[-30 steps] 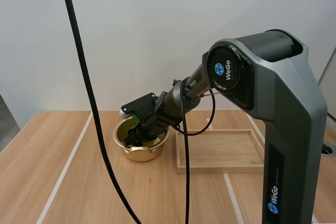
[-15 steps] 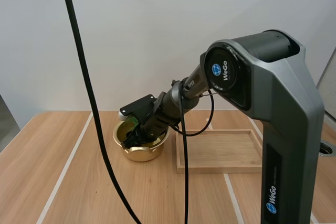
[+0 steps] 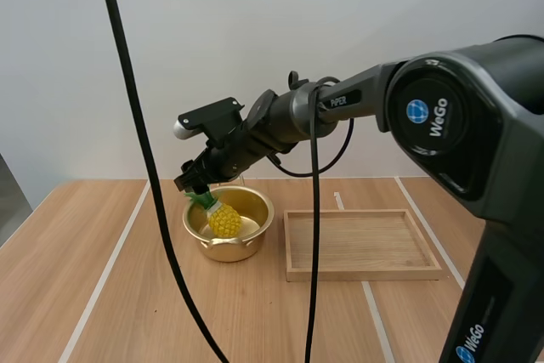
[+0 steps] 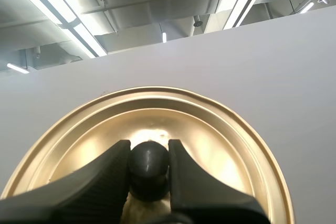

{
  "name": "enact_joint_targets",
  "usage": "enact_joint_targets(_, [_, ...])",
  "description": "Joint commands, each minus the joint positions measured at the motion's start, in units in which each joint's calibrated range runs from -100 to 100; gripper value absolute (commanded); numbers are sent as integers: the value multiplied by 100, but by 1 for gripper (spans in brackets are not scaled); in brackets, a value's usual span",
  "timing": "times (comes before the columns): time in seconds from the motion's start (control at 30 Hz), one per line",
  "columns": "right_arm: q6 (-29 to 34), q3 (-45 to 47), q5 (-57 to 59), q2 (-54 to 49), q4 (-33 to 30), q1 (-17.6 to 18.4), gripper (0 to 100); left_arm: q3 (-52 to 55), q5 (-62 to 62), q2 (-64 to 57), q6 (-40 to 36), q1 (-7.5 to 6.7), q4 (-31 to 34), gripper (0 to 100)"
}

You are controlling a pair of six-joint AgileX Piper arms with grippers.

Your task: Open the pot, put the pineapple inside, and close it

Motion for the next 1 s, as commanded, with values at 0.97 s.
enact_joint_targets(0.97, [611,-28,126,-4118,-461,-1848,92,-41,-191,-29,-64,-10,-97,0])
